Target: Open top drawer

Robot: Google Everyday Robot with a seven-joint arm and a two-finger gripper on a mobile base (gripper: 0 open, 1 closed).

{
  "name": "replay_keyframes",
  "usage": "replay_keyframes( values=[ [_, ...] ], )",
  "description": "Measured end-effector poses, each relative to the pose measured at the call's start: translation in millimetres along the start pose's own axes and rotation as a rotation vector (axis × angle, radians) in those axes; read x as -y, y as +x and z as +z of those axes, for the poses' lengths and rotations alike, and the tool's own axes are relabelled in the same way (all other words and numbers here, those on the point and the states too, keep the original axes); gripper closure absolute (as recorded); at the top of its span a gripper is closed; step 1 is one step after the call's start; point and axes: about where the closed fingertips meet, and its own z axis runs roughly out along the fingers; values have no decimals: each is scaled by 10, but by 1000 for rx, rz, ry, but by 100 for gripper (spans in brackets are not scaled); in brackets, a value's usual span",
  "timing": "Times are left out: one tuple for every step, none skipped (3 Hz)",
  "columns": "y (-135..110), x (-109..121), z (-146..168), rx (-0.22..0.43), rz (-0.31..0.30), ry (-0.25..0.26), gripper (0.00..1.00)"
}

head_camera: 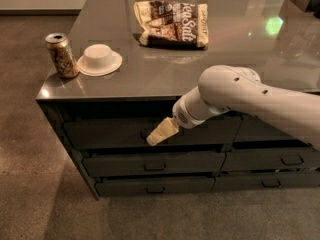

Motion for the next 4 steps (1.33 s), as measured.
replay_keyframes(
  values=[
    [14,0,13,2,-3,1,0],
    [54,68,227,-16,-38,-14,0],
    [89,108,467,-29,-76,-32,0],
    [104,106,500,-31,-80,-34,0]
  ],
)
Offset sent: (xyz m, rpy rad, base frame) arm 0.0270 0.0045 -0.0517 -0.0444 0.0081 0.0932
